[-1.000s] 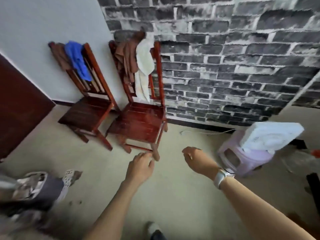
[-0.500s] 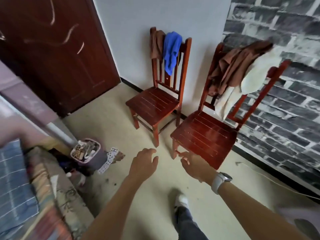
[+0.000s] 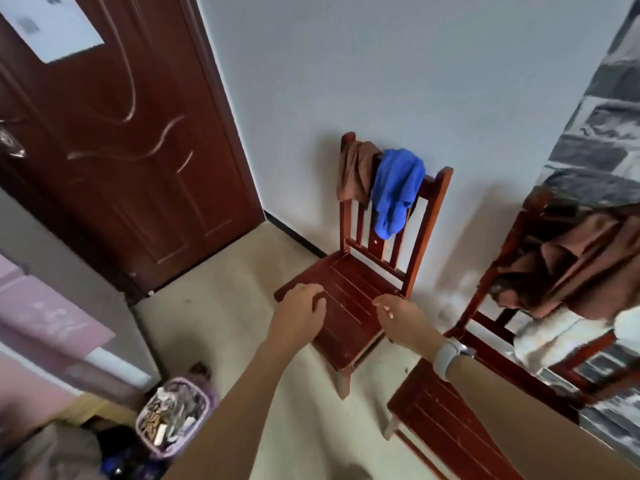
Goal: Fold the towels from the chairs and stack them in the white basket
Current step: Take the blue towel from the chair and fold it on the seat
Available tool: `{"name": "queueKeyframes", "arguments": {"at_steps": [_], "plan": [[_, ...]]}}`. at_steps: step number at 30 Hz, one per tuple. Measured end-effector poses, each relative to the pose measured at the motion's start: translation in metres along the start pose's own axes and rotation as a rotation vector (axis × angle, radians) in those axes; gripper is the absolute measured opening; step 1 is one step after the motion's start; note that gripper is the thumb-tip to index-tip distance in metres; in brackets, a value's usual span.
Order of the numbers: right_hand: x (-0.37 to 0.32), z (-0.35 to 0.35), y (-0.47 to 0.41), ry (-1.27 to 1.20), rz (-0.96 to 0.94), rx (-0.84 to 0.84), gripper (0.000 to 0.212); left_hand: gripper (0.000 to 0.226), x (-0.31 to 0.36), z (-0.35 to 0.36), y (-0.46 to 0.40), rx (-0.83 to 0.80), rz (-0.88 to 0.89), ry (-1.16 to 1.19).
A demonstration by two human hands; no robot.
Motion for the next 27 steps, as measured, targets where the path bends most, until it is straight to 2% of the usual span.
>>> {"name": "queueKeyframes", "arguments": {"at_steps": [7,12,16,19,22,25,27], "plan": [[-0.01,-0.068,-0.133,-0.144,0.135,0.204,0.03,0.032,-0.009,-0.007,-0.14,-0.058,0.124,-0.025],[0.002,-0.124,-0.216,-0.214,0.258,0.493,0.032,0.028,-0.008,-0.001,-0.254,-0.051,0.264,0.022],[0.007,-0.164,-0.276,-0.16,0.381,0.685,0.034,0.028,-0.009,0.008,-0.33,-0.136,0.395,0.053],[0.004,-0.181,-0.319,0.054,0.476,0.694,0.047,0.029,-0.013,0.013,-0.378,-0.184,0.476,0.065],[0.0,-0.173,-0.355,0.226,0.538,0.57,0.065,0.03,-0.016,0.017,-0.415,-0.205,0.526,0.076],[-0.004,-0.164,-0.369,0.289,0.529,0.574,0.055,0.031,-0.014,0.024,-0.432,-0.213,0.569,0.15],[-0.005,-0.167,-0.366,0.131,0.476,0.628,0.045,0.029,-0.01,0.028,-0.438,-0.2,0.582,0.21]]}}
Point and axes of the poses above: each hand's wrist, its own y-axis away from the middle knuckle, its own z-axis out of the palm, x = y × z, the point moved 9 cm from there along -y, towards the middle knuckle, and after that the axes turned 9 degrees about z, right-handed, at the moved point
